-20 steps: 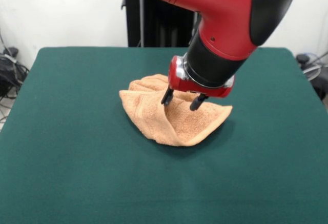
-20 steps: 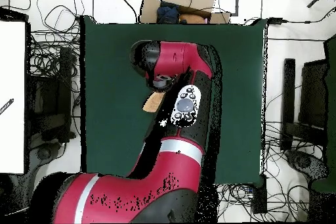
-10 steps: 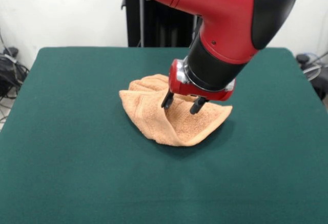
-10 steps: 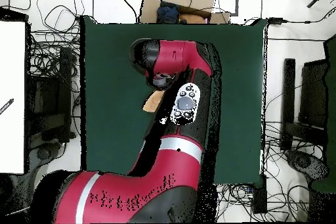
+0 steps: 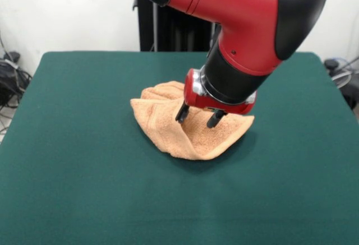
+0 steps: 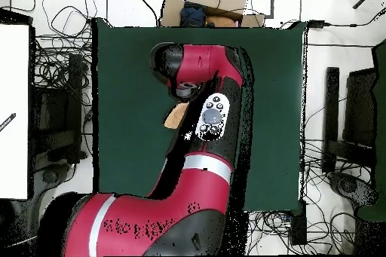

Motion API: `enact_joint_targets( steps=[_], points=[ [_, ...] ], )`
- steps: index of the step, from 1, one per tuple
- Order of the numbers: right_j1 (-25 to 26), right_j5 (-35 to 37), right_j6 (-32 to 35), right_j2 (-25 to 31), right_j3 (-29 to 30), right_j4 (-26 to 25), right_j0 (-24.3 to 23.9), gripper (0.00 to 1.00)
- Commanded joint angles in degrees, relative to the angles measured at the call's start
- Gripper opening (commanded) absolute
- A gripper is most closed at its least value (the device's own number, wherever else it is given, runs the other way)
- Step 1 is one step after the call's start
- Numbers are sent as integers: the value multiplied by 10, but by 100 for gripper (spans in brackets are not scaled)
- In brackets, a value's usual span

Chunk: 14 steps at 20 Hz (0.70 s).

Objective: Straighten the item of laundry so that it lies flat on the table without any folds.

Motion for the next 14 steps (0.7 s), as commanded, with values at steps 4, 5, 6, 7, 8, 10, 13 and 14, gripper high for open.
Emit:
enact_joint_targets(
  steps=[4,5,6,7,8,10,13,14],
  points=[
    [19,51,91,-9,-1,-28,7,100],
    [16,51,90,-11,1,-29,9,100],
    [17,52,89,-12,0,-29,9,100],
    [19,55,87,-15,-5,-30,10,100],
    [20,57,86,-17,-8,-29,10,100],
    [19,58,84,-21,-8,-29,13,100],
    [16,60,84,-26,-6,-28,17,100],
    [16,61,84,-27,-7,-28,18,100]
  ],
)
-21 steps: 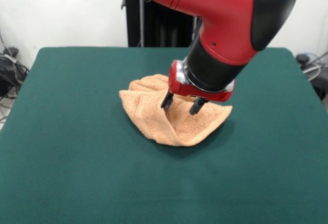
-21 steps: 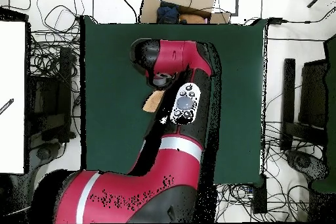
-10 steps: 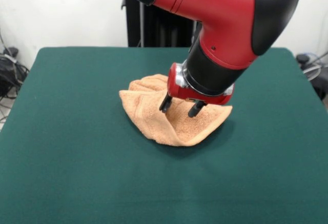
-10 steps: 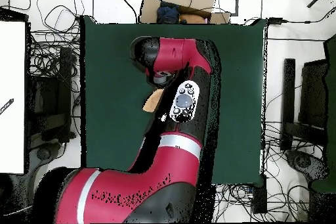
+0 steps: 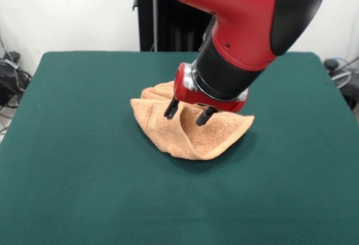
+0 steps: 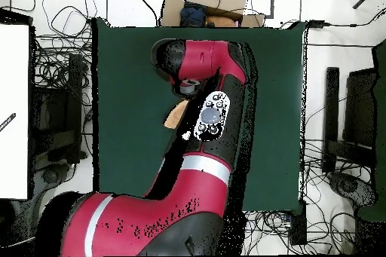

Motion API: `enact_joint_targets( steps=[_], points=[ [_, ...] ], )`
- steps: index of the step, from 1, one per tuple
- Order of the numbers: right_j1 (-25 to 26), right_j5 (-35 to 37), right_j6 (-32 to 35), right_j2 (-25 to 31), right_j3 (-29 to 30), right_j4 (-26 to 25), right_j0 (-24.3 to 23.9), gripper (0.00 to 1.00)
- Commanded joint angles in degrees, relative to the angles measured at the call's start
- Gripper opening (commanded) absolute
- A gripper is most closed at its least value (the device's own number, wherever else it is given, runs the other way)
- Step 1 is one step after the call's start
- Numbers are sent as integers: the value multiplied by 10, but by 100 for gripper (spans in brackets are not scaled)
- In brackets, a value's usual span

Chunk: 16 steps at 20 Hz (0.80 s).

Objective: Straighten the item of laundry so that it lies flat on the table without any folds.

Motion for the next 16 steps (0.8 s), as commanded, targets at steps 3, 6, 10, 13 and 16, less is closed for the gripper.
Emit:
enact_joint_targets(
  steps=[3,6,10,13,16],
  points=[
    [11,43,86,2,20,-26,15,100],
    [12,44,91,5,23,-20,13,100],
    [17,42,90,6,22,-20,10,100],
    [35,44,90,9,5,-19,3,100],
    [41,38,89,9,4,-20,0,100]
  ],
)
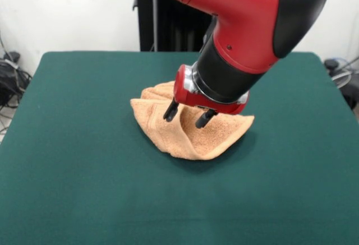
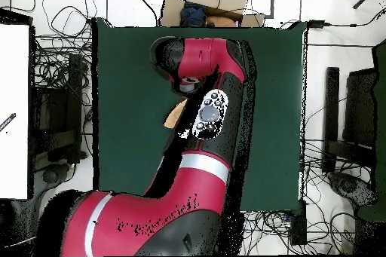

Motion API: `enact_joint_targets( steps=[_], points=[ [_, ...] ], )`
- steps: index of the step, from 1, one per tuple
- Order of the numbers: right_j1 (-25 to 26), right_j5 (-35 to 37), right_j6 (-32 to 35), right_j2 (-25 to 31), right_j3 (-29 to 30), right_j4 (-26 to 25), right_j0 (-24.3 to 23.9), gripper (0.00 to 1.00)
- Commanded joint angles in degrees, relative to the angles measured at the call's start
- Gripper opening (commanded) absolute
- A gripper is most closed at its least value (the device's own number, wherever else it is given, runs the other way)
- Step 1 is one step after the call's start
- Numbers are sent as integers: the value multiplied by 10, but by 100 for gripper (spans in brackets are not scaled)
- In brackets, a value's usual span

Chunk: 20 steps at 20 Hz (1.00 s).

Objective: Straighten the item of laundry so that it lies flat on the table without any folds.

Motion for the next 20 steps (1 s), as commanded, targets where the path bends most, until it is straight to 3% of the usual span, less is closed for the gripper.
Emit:
enact_joint_targets(
  steps=[1,20],
  points=[
    [32,31,90,14,20,-19,-2,100],
    [21,9,91,6,53,-22,-1,100]
  ],
)
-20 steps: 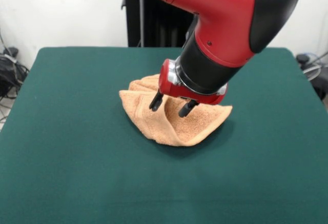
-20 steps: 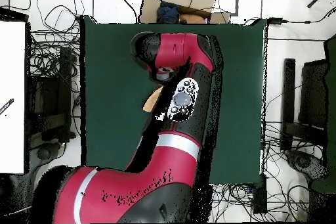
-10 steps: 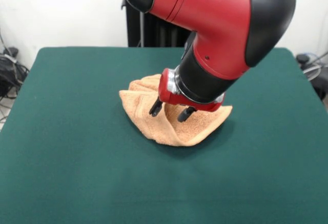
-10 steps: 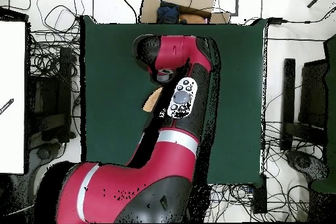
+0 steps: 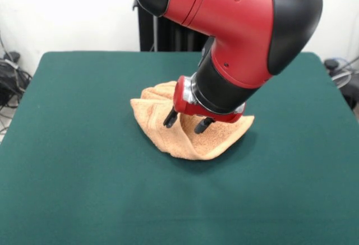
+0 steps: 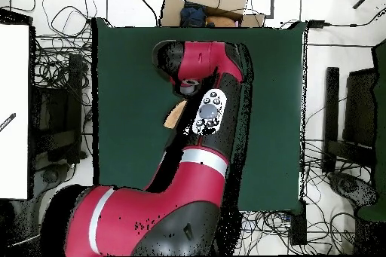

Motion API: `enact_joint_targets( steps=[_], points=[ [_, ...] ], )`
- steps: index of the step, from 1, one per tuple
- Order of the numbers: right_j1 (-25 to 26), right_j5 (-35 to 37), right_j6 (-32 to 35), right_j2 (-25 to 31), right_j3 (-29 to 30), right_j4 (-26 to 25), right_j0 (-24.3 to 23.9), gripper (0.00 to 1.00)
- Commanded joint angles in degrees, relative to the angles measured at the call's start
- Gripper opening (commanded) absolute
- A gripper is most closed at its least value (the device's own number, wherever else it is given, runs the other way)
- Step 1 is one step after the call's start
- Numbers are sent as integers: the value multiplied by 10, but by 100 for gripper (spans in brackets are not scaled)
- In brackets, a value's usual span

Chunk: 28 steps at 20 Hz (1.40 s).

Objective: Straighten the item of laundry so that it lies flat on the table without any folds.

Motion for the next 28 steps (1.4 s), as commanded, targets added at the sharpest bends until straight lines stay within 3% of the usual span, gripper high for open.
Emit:
enact_joint_targets(
  steps=[1,28],
  points=[
    [-1,5,91,7,62,-22,-1,100],
    [-33,-77,93,14,152,-29,-9,100]
  ],
)
